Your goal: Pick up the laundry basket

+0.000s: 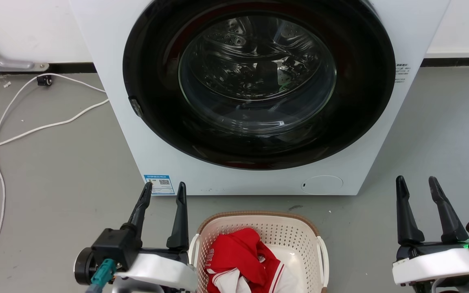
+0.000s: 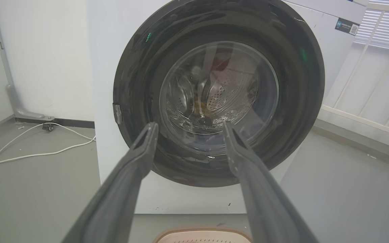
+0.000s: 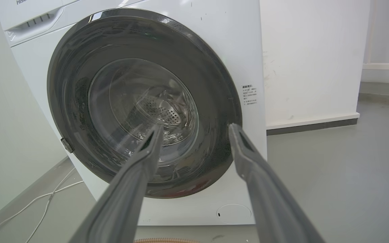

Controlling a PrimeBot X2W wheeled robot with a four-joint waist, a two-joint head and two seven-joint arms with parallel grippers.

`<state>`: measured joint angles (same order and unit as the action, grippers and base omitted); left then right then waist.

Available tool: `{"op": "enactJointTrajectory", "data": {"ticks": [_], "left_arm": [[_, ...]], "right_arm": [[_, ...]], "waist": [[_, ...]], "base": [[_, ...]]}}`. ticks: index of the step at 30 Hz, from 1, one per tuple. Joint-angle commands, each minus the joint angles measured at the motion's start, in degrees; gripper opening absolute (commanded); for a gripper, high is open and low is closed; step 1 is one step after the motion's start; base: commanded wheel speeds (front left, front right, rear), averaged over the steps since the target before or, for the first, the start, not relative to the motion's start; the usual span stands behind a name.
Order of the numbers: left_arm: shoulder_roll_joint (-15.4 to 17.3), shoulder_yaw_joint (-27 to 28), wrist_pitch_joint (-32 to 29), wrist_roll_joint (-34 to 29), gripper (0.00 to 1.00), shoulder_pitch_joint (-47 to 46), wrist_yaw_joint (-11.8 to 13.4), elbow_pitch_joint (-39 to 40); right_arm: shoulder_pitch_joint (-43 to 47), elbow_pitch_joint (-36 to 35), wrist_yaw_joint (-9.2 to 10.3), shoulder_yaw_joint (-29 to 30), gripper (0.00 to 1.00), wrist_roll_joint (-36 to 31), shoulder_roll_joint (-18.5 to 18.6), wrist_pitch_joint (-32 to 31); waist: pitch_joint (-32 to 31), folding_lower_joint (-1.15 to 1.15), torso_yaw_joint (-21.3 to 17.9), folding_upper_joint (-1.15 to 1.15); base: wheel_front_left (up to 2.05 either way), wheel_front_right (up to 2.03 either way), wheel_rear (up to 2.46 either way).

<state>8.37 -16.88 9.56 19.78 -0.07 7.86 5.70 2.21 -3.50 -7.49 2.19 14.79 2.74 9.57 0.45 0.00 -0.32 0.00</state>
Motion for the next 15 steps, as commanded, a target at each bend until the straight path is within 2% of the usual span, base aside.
{"op": "enactJointTrajectory", "data": {"ticks": [1,8,11,15], "left_arm": [[0.91,-1.32,0.60,-1.73,1.00,-1.18,0.95,0.57],[2.64,-4.78,1.51,-4.33,1.00,-1.65,4.44,0.88],[2.99,-5.41,1.85,-4.89,1.00,-1.56,5.07,0.73],[2.17,-5.53,2.34,-2.79,1.00,-0.50,3.76,-0.04]], "right_arm": [[0.14,-0.42,0.00,0.36,1.00,-1.62,0.21,0.64],[0.62,-0.08,0.00,-0.34,1.00,-5.90,0.20,1.54],[0.76,-0.16,0.00,-0.51,1.00,-7.14,0.20,1.79],[1.11,-0.07,0.00,-0.94,1.00,-9.35,0.21,2.25]], "waist": [[0.04,0.00,-0.01,0.00],[0.08,0.00,-0.10,0.00],[0.08,0.00,-0.16,0.00],[0.07,0.00,-0.24,0.00]], "base": [[0.00,0.00,0.00],[0.00,0.00,0.00],[0.00,0.00,0.00],[0.00,0.00,0.00]]}}
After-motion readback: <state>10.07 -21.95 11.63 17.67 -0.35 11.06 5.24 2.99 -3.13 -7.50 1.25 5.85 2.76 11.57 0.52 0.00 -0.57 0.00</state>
